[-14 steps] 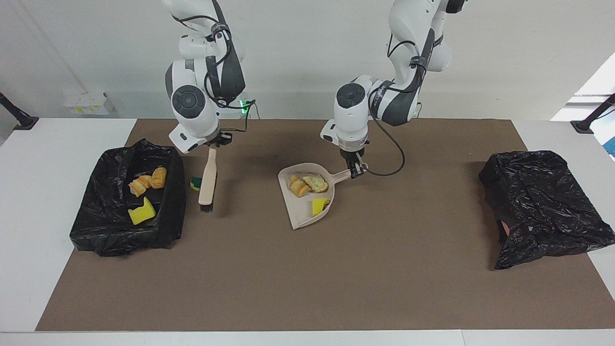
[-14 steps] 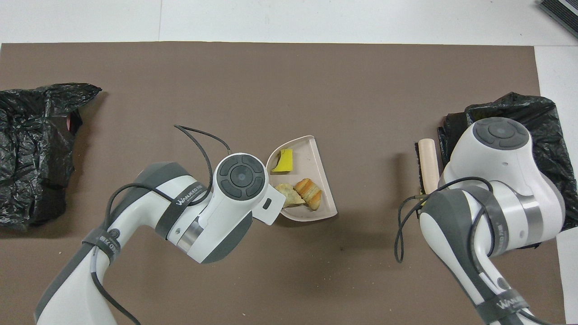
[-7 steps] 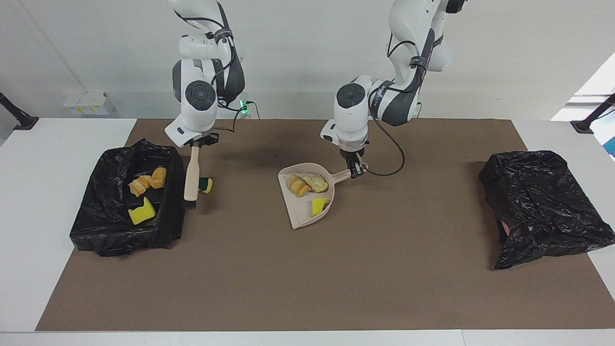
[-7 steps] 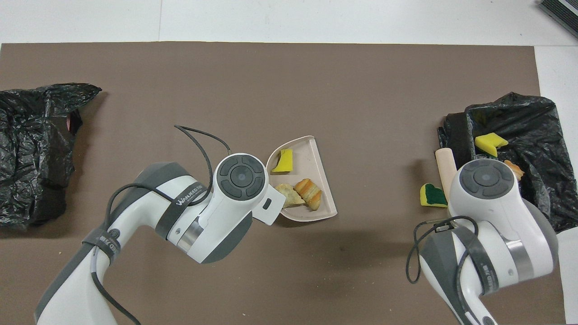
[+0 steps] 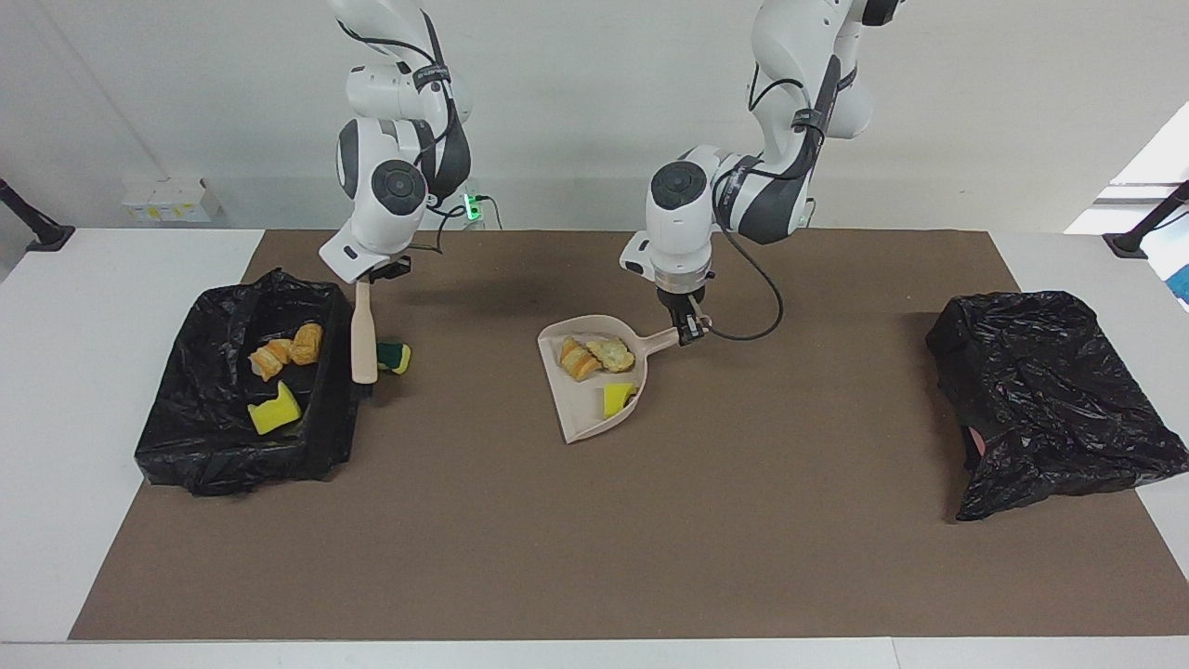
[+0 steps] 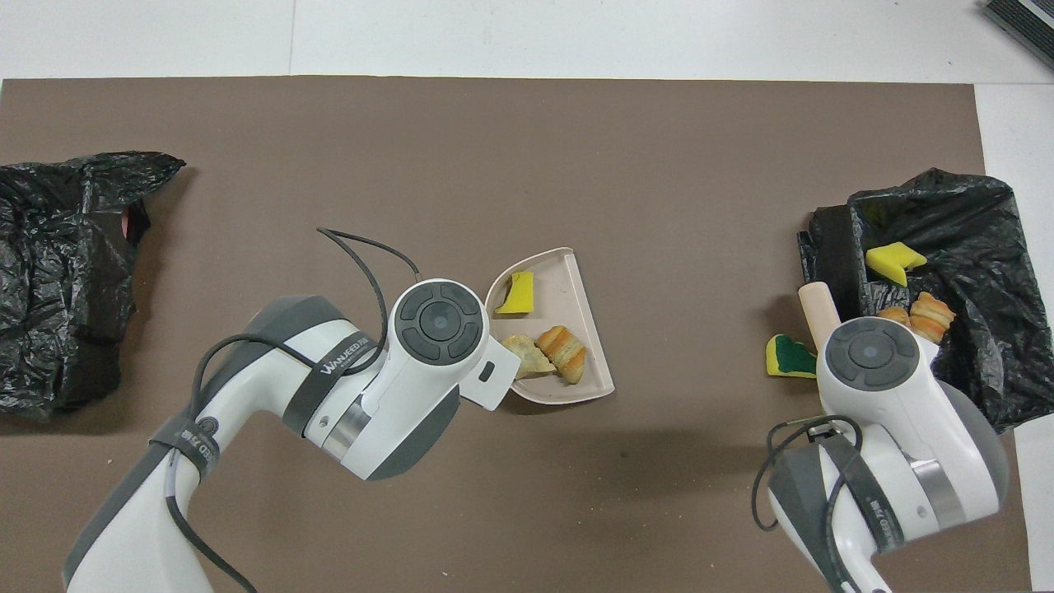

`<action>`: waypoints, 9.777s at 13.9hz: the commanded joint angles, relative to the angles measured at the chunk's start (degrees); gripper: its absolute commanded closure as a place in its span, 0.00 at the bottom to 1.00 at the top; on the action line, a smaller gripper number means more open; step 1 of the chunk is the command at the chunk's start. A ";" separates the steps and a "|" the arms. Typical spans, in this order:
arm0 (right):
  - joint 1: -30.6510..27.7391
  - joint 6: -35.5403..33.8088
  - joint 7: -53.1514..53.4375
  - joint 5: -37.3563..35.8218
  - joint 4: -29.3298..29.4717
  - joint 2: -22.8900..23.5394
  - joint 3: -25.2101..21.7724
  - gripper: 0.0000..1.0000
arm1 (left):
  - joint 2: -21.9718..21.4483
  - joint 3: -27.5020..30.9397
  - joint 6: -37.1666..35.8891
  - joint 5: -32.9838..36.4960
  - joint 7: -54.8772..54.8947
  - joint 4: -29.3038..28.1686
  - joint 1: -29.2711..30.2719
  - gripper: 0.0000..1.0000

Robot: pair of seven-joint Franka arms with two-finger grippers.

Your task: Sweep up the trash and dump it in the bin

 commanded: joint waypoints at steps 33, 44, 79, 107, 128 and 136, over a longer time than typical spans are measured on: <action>18.23 -2.88 5.31 41.59 22.58 15.16 1.62 1.00 | -0.93 0.61 7.94 1.25 -0.47 -3.75 2.74 1.00; 18.49 -7.27 5.48 35.35 26.53 11.12 2.14 1.00 | 0.65 0.61 11.82 -11.93 10.78 -3.13 8.98 1.00; 39.23 5.37 30.17 45.90 8.34 8.82 3.02 1.00 | 3.90 1.40 -14.73 -2.11 83.28 27.44 62.67 1.00; 15.96 -0.86 22.26 44.31 28.97 5.40 2.32 0.00 | -7.16 1.32 -3.74 57.85 47.44 14.27 53.19 1.00; 6.10 -22.84 4.25 19.52 54.93 12.61 -2.07 0.00 | -9.19 0.52 -24.56 8.55 5.03 13.65 31.41 1.00; 3.29 -17.38 4.16 22.69 49.12 9.53 -2.34 0.00 | -12.09 0.52 -25.45 -4.36 -32.93 9.87 18.05 1.00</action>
